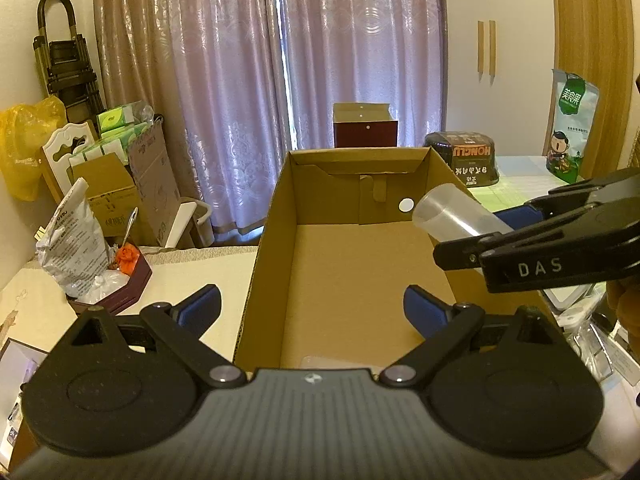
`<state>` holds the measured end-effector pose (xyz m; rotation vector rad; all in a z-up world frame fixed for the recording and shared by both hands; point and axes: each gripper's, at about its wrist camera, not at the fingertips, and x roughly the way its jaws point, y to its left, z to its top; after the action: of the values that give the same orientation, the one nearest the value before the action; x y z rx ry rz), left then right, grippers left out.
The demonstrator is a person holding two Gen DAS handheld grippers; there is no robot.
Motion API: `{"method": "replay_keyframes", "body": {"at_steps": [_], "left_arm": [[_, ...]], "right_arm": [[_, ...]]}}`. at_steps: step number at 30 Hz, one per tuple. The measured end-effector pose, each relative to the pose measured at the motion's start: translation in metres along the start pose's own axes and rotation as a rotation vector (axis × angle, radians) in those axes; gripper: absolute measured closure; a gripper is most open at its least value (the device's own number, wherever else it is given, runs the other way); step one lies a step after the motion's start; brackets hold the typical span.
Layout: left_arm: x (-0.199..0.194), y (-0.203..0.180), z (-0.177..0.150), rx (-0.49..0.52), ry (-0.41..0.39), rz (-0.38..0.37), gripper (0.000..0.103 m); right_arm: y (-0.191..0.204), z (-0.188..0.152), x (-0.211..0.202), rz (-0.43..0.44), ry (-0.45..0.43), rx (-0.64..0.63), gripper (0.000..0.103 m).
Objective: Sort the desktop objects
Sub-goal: 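Lower the measuring cup into the cardboard box and open the right tool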
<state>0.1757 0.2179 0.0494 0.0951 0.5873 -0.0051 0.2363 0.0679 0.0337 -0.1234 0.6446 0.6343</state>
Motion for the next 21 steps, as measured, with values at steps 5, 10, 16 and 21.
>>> {"method": "replay_keyframes", "body": {"at_steps": [5, 10, 16, 21], "left_arm": [[-0.001, 0.001, -0.001, -0.004, 0.003, 0.004, 0.007], [-0.002, 0.001, 0.0, -0.004, 0.003, 0.006, 0.007], [-0.005, -0.002, 0.002, 0.003, 0.002, 0.003, 0.007], [-0.01, -0.007, 0.003, 0.008, -0.002, 0.003, 0.007]], "right_arm": [[0.0, 0.001, -0.004, 0.006, -0.021, 0.005, 0.017], [-0.003, 0.001, -0.007, 0.004, -0.022, 0.012, 0.017], [-0.004, 0.002, -0.016, 0.002, -0.032, 0.009, 0.017], [-0.009, 0.005, -0.029, 0.002, -0.053, 0.013, 0.017]]}}
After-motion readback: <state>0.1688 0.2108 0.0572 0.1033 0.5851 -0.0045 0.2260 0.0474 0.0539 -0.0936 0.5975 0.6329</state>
